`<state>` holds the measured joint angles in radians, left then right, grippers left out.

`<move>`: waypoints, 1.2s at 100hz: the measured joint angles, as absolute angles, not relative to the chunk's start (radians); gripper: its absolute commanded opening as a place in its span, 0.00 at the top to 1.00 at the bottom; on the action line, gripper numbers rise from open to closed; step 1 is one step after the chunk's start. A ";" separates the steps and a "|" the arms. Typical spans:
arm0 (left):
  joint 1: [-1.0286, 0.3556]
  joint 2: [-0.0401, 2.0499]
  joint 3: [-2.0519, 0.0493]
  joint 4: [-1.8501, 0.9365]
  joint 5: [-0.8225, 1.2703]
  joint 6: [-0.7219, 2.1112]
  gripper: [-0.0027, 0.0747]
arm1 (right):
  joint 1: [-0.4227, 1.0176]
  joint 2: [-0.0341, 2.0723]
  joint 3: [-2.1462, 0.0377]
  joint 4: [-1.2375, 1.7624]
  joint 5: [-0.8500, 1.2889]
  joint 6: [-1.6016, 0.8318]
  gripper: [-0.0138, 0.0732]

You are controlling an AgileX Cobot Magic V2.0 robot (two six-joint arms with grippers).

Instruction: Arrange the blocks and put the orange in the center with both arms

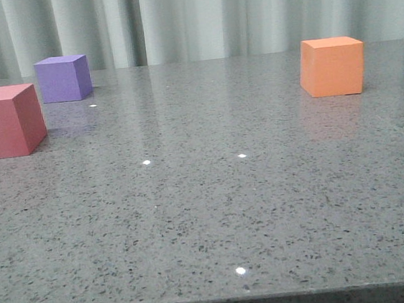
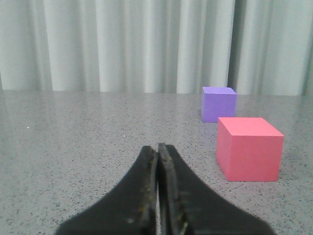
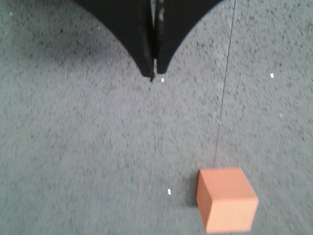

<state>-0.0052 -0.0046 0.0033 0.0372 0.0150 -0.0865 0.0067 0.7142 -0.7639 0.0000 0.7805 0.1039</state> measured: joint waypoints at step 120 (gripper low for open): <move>-0.005 -0.005 0.003 0.037 0.015 -0.086 0.99 | 0.136 1.298 -1.176 0.108 0.763 0.104 0.10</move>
